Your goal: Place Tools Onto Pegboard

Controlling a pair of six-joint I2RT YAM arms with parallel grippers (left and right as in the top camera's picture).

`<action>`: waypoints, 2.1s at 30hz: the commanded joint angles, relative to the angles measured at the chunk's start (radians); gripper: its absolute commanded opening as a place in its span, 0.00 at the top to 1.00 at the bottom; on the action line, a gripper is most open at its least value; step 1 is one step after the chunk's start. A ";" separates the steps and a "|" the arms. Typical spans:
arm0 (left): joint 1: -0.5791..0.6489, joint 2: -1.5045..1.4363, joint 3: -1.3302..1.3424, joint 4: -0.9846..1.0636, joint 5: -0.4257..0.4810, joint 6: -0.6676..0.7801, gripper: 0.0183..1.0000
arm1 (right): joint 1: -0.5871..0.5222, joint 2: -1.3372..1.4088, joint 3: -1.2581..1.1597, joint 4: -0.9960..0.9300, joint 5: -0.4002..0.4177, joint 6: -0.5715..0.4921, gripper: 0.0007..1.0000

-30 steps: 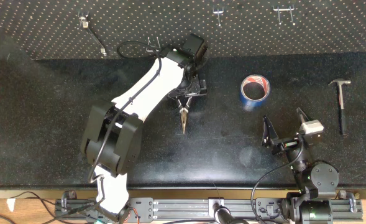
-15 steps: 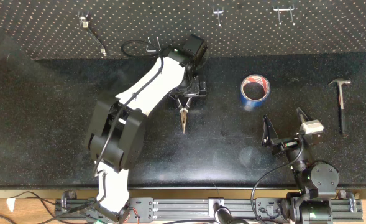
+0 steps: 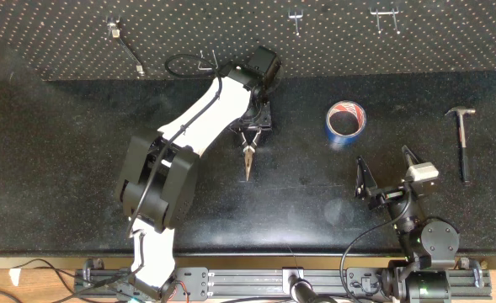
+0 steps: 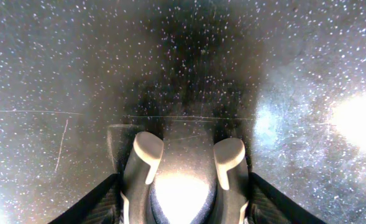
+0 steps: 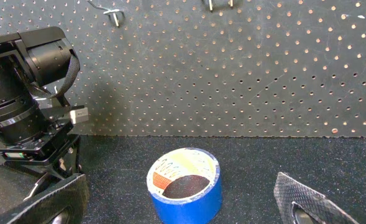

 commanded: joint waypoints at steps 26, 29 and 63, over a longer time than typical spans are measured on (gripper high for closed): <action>-0.062 -0.364 -0.115 0.003 -0.137 -0.010 0.99 | 0.006 -0.007 -0.004 -0.002 -0.010 0.011 0.02; -0.042 -0.614 -0.369 0.097 -0.177 -0.060 0.99 | 0.006 -0.007 -0.004 -0.002 -0.010 0.011 0.02; 0.213 -0.613 -0.535 1.124 -0.255 0.295 0.99 | 0.006 -0.007 -0.004 -0.002 -0.010 0.011 0.02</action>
